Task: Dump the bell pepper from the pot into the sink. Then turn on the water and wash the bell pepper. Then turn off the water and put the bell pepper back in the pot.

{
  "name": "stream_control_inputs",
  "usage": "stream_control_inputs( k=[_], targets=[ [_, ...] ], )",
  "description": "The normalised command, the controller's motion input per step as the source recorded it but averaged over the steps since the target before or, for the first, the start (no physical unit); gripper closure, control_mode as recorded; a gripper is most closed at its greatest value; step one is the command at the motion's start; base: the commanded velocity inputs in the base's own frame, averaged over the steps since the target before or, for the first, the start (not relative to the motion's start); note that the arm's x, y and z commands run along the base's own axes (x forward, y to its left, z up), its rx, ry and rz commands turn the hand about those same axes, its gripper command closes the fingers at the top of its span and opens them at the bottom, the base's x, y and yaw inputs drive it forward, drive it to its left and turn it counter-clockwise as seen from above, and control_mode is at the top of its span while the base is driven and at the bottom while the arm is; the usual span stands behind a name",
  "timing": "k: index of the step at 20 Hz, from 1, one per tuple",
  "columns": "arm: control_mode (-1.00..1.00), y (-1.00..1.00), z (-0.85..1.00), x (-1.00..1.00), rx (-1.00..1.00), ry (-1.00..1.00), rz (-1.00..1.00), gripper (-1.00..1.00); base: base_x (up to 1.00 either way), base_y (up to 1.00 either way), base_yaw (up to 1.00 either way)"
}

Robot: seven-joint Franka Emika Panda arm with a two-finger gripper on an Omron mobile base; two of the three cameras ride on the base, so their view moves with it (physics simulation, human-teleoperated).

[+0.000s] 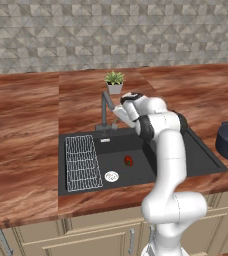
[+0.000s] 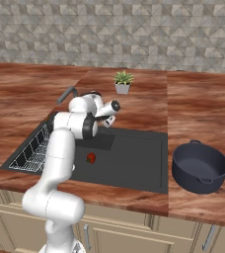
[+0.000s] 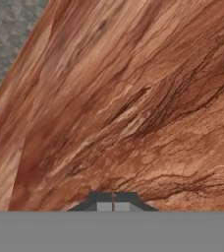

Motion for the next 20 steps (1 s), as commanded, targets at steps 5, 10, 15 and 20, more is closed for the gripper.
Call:
stream_control_inputs(
  k=[5,10,15,20],
  targets=[
    [-1.00,-0.34,0.36,-0.46,-0.01,0.04,0.00,1.00,0.00,0.00,0.00],
    [-1.00,-0.12,0.22,-0.71,-0.04,0.08,0.00,1.00,0.00,0.00,0.00],
    [-1.00,0.00,0.19,-0.80,-0.07,0.05,0.00,1.00,0.00,0.00,0.00],
    [-1.00,0.00,0.23,-0.74,-0.07,0.00,0.02,1.00,0.00,0.00,0.00]
  ],
)
